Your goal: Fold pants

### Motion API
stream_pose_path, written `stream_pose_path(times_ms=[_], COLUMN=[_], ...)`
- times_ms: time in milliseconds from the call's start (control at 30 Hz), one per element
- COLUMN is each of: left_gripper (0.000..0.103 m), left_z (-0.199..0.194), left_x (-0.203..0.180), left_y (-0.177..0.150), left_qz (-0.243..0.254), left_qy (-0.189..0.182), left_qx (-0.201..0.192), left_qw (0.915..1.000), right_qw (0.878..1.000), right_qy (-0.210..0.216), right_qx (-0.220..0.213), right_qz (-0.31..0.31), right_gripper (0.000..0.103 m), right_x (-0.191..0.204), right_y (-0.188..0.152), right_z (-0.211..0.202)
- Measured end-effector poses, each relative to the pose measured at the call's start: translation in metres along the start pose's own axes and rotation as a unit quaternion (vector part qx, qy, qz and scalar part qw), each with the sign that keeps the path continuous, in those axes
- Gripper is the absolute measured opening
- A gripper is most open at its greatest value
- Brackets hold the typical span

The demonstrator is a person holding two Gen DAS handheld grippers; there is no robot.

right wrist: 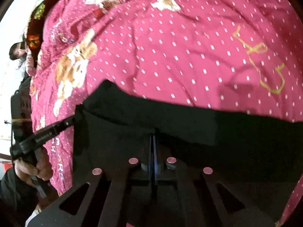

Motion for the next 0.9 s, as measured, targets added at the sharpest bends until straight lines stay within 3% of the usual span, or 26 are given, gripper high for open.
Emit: stream_pose_path(times_ms=[67,200,333,433,567,667,800,900], left_gripper=[0.014,0.016,0.021,0.021,0.021,0.021,0.021,0.021], left_z=[-0.001,0.005,-0.002,-0.013,-0.029,-0.032,-0.011,0.005], left_x=[0.003,0.003,-0.003,-0.003,-0.008,-0.023,-0.035,-0.038], left_y=[-0.001,0.001,0.000,-0.007,-0.027,-0.054,-0.094,-0.115], left_qz=[-0.003,-0.011,-0.005,-0.011,-0.009,0.015,0.036,0.042], left_qy=[-0.001,0.007,0.026,0.035,0.031,0.024,0.029,0.042], left_qx=[-0.003,0.005,-0.007,-0.018,-0.027,-0.013,0.038,0.062], left_qw=[1.0000,0.9999,0.9996,0.9992,0.9991,0.9995,0.9982,0.9963], right_qw=[1.000,1.000,1.000,1.000,0.999,0.998,0.996,0.998], right_qy=[0.003,-0.005,-0.023,-0.020,-0.015,-0.004,-0.030,-0.028], right_qx=[-0.011,0.008,-0.012,-0.014,0.014,0.032,0.060,0.048], right_qz=[0.001,0.022,0.012,-0.001,-0.031,-0.050,-0.056,-0.040], right_gripper=[0.000,0.000,0.000,0.001,0.001,0.001,0.001,0.007], right_x=[0.000,-0.019,-0.018,-0.009,0.006,0.017,0.011,0.002], right_y=[0.003,0.002,-0.006,-0.022,-0.059,-0.083,-0.104,-0.106], right_z=[-0.004,0.006,-0.013,-0.022,-0.009,0.004,0.025,0.016])
Point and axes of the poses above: each gripper's, at about its wrist camera, not at the fingertips, and z roughly the way its jaws point, x to its left, y to its top, the point moved 4 cm from there along z, roughly the way its jaws point, and after that the axes turned 10 degrees about x, right-handed, at the moved point
